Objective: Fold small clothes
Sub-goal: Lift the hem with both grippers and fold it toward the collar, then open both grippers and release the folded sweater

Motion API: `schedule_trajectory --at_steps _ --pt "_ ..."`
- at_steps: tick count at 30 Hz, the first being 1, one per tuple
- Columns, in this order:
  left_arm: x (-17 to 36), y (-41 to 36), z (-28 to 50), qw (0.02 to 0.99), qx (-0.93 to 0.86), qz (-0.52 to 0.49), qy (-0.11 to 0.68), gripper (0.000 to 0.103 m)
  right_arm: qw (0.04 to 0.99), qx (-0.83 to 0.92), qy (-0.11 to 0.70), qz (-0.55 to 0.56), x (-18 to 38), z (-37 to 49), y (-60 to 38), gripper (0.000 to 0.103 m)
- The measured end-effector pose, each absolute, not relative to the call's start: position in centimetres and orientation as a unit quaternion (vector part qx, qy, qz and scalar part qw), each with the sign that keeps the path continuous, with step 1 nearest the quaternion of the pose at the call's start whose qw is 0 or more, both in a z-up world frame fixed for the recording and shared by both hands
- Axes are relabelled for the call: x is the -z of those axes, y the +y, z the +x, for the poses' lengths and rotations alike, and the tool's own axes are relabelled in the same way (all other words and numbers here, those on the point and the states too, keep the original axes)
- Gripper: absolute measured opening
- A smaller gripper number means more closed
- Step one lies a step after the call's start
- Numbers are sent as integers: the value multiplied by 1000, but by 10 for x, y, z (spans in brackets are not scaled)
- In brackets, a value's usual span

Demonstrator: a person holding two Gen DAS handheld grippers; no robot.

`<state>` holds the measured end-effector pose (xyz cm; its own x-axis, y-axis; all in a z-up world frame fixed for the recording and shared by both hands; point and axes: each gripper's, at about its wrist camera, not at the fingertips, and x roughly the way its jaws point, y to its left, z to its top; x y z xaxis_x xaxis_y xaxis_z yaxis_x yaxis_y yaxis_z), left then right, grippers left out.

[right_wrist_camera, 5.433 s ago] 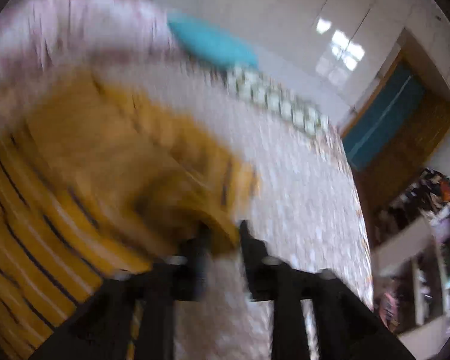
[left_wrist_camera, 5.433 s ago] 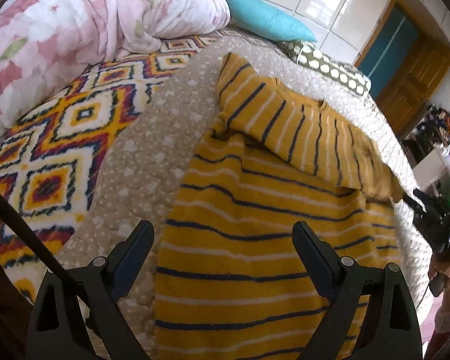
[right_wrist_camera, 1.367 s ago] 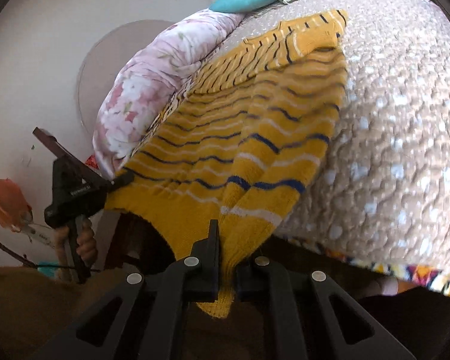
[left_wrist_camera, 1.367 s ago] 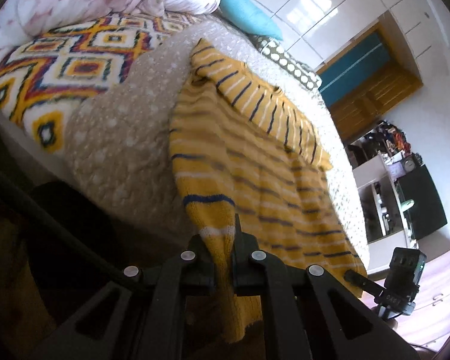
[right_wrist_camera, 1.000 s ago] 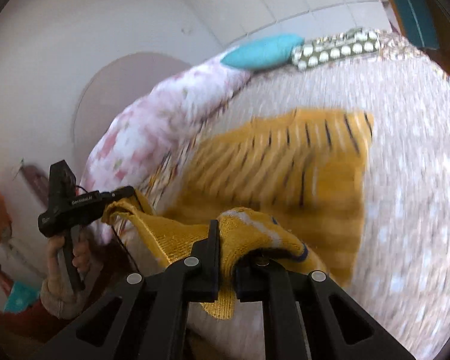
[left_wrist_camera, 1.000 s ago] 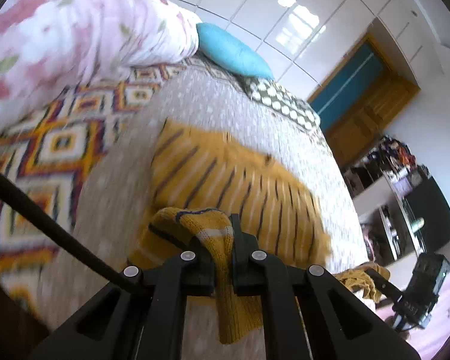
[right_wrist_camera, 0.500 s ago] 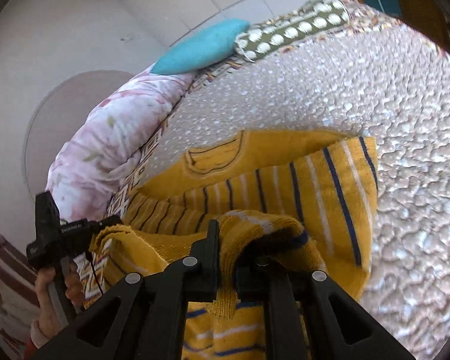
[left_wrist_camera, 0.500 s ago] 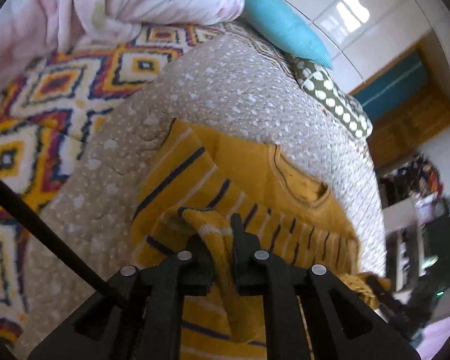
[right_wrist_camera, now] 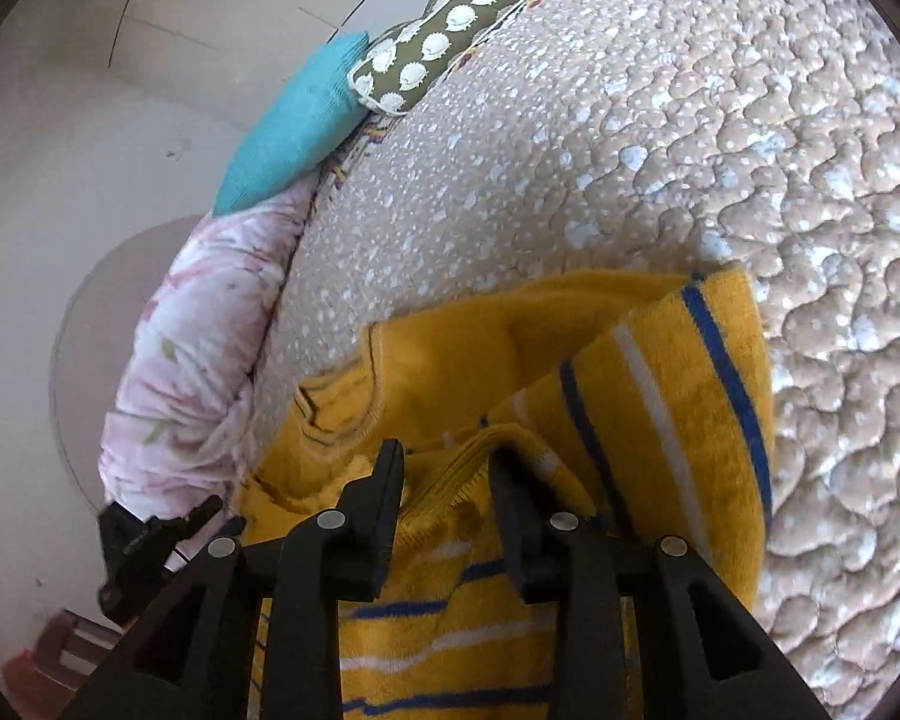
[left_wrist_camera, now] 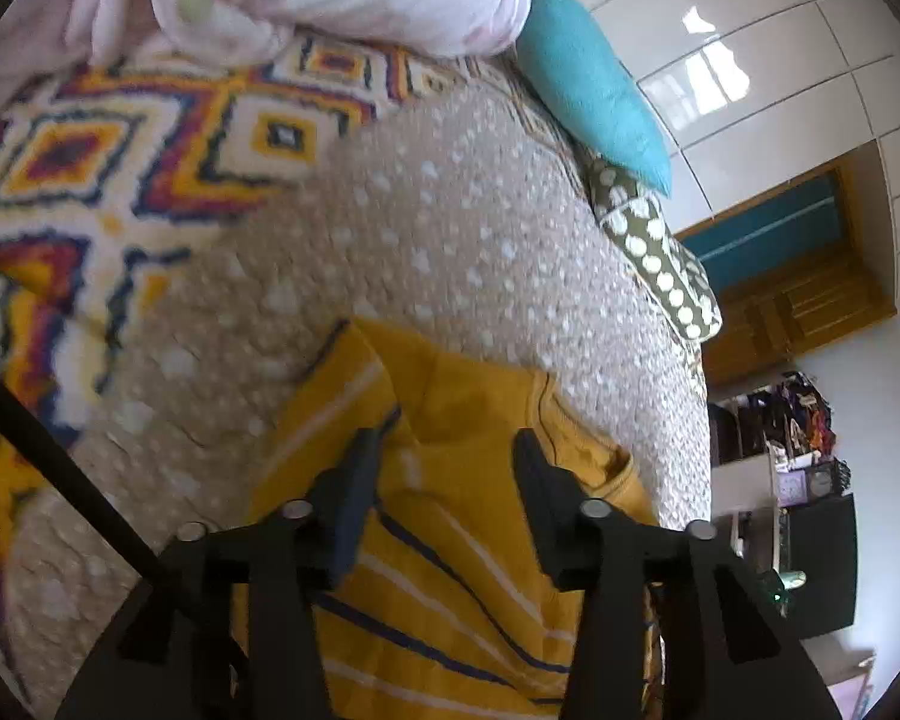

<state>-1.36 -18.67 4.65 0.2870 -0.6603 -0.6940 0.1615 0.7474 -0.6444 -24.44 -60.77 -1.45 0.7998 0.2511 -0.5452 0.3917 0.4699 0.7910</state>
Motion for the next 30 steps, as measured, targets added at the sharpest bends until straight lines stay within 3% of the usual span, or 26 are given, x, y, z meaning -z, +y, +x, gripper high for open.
schedule_trajectory --at_steps 4,5,9,14,19,24,26,27,28,30 --pt "-61 -175 -24 787 253 -215 520 59 787 56 264 554 6 -254 -624 64" --pt "-64 -174 -29 793 250 -201 518 59 789 67 260 553 1 -256 -627 66" --pt "-75 -172 -60 818 243 -121 507 65 802 70 257 534 -21 -270 -628 68" --pt "-73 -166 -113 828 257 -29 497 69 847 46 320 421 -46 -296 -574 68" --pt "-61 -139 -155 821 259 -18 508 69 876 86 359 310 -42 -352 -531 68" --pt "-55 -117 -193 821 254 -31 510 69 858 106 370 340 -8 -390 -522 69" --pt "-54 -117 -206 818 257 -38 513 69 848 85 373 366 5 -390 -520 61" --pt "-54 -116 -212 816 259 -42 516 69 845 69 375 374 9 -390 -517 32" --pt "-54 -116 -217 814 260 -43 518 69 844 61 378 375 9 -391 -518 18" --pt "-58 -113 -226 814 263 -45 516 69 844 57 368 385 2 -400 -524 9"
